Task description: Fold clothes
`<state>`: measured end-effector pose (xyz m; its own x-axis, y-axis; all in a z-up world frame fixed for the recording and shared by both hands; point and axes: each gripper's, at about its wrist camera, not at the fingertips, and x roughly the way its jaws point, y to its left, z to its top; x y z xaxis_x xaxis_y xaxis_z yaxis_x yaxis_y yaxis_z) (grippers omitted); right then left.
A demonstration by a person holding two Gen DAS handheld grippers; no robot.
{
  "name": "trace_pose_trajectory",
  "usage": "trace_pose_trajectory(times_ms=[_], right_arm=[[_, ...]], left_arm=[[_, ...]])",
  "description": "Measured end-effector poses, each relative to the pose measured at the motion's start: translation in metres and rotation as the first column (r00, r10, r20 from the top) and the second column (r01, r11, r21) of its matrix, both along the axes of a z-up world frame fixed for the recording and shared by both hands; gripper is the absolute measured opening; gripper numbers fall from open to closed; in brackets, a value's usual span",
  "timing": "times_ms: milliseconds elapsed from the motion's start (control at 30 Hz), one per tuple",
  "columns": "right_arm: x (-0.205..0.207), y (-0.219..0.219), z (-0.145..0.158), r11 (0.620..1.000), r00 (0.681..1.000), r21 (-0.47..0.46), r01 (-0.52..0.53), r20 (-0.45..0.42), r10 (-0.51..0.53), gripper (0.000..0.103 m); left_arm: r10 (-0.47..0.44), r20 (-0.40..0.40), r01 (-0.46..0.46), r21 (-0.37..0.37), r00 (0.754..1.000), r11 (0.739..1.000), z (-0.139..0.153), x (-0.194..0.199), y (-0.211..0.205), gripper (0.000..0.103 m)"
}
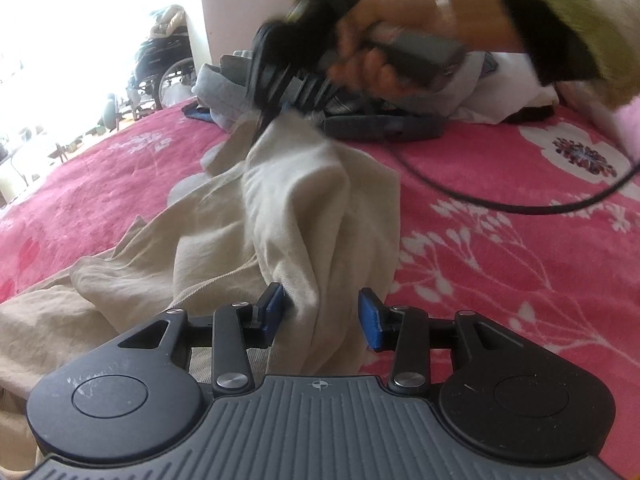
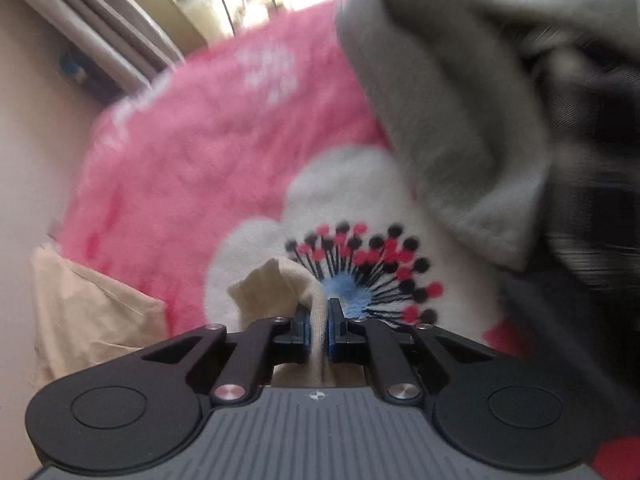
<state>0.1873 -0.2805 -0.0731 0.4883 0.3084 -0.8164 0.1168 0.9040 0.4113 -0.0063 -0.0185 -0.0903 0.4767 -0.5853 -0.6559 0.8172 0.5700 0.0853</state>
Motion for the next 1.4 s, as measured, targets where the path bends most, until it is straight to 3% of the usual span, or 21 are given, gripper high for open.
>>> trace_pose_trajectory(times_ms=[133,267,467,567,667,767,900,1000,1067,1133,1267,1400], right_arm=[[-0.043,-0.013,0.052,1.000,0.987,0.024,0.021,0.160,-0.024,0.009],[-0.100,-0.022,0.098,0.999,0.966,0.046,0.029,0.256,-0.040,0.008],[-0.206,-0.024,0.140,0.997,0.950,0.066,0.042,0.308,-0.061,0.008],[-0.257,-0.028,0.145,0.991,0.956,0.119,0.054,0.280,-0.085,0.008],[-0.295,-0.027,0.124,0.985,0.974,0.151,0.084,0.194,-0.113,0.008],[-0.320,-0.026,0.098,0.985,0.988,0.141,0.100,0.103,-0.115,0.008],[-0.345,-0.023,0.061,0.989,0.995,0.107,0.104,-0.014,-0.103,0.008],[-0.364,-0.020,0.034,0.991,0.990,0.082,0.104,-0.101,-0.095,0.010],[-0.376,-0.019,0.016,0.993,0.983,0.065,0.103,-0.159,-0.091,0.020],[-0.389,-0.018,0.000,0.994,0.973,0.046,0.098,-0.212,-0.086,0.041],[-0.394,-0.035,0.034,0.994,0.987,-0.093,0.053,-0.146,-0.067,0.049],[-0.388,-0.072,0.079,0.980,0.990,-0.140,0.143,0.004,-0.144,0.051]], left_arm=[[0.000,0.027,0.000,-0.005,1.000,1.000,0.007,-0.006,0.001,0.046],[-0.007,0.050,0.008,-0.021,0.999,1.000,0.017,-0.016,0.003,0.048],[-0.085,0.027,0.087,-0.054,0.996,0.995,0.038,-0.040,0.018,0.049],[-0.142,-0.074,0.137,-0.068,0.987,0.988,0.044,-0.046,0.030,0.049],[-0.145,-0.235,0.130,-0.080,0.961,0.988,0.046,-0.041,0.050,0.049],[-0.092,-0.367,0.064,-0.087,0.926,0.994,0.044,-0.031,0.074,0.049],[-0.014,-0.475,-0.062,-0.143,0.880,0.988,0.046,-0.012,0.099,0.049],[0.016,-0.478,-0.117,-0.183,0.878,0.976,0.047,0.002,0.098,0.050],[0.032,-0.441,-0.119,-0.171,0.897,0.978,0.044,0.007,0.086,0.050],[0.057,-0.393,-0.115,-0.125,0.918,0.985,0.035,0.011,0.071,0.050],[0.063,-0.379,-0.093,-0.062,0.923,0.994,0.009,0.010,0.057,0.050],[0.073,-0.418,-0.102,-0.048,0.906,0.994,-0.010,-0.001,0.062,0.050]])
